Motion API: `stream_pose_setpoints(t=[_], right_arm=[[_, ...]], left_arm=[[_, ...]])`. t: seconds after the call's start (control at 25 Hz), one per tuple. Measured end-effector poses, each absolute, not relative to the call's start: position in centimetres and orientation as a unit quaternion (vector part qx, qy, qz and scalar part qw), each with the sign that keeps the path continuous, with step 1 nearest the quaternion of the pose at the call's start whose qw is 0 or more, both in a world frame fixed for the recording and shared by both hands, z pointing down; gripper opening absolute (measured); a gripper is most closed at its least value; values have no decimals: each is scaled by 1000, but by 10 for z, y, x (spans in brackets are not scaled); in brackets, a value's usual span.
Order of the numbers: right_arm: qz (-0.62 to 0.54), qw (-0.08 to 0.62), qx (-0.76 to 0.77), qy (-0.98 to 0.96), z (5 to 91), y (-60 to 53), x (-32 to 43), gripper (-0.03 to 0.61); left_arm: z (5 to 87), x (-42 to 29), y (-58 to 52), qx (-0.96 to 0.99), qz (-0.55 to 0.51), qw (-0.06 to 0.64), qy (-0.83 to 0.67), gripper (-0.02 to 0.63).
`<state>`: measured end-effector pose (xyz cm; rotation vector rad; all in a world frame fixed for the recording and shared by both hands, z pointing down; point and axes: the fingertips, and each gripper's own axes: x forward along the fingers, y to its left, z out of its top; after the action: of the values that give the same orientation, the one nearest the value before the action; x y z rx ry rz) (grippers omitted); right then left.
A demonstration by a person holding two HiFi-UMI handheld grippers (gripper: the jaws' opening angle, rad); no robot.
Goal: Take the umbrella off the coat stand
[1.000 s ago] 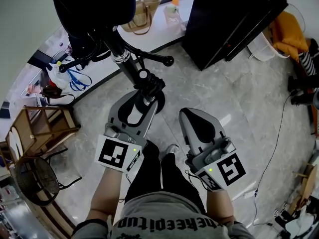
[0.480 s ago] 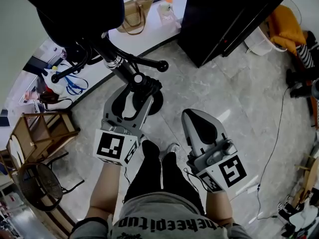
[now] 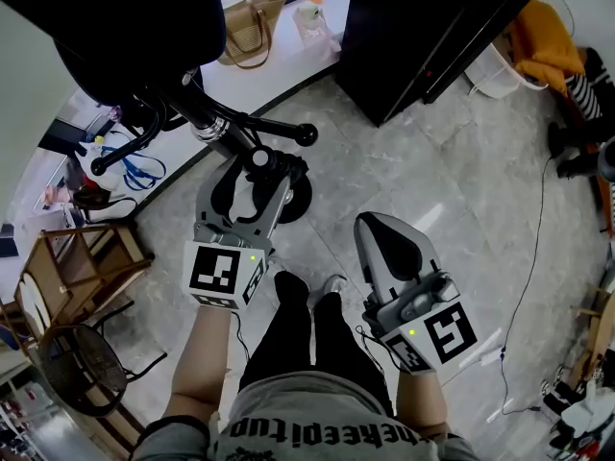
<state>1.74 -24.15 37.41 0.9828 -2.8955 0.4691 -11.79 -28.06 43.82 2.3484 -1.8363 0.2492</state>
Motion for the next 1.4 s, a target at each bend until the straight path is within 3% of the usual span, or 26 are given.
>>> stream_pose_setpoints(t=[0.2,0.76,0.96,1.4], right_arm=[[162,8,327,-931,369,-244,19,11],[154,45,340,-926,386,-238,29,11],[154,46,340,-927,385,-237,27,11],[148,40,332,-931,379,-235,24,11]], left_arm=[[444,-116,-288,785,89,76,-608,278],[458,-119,-298,780,110,70,-612,278],[458,-123,-296,773,116,73,-620,204],[433,-120,-287,778,110,63,-616,199]])
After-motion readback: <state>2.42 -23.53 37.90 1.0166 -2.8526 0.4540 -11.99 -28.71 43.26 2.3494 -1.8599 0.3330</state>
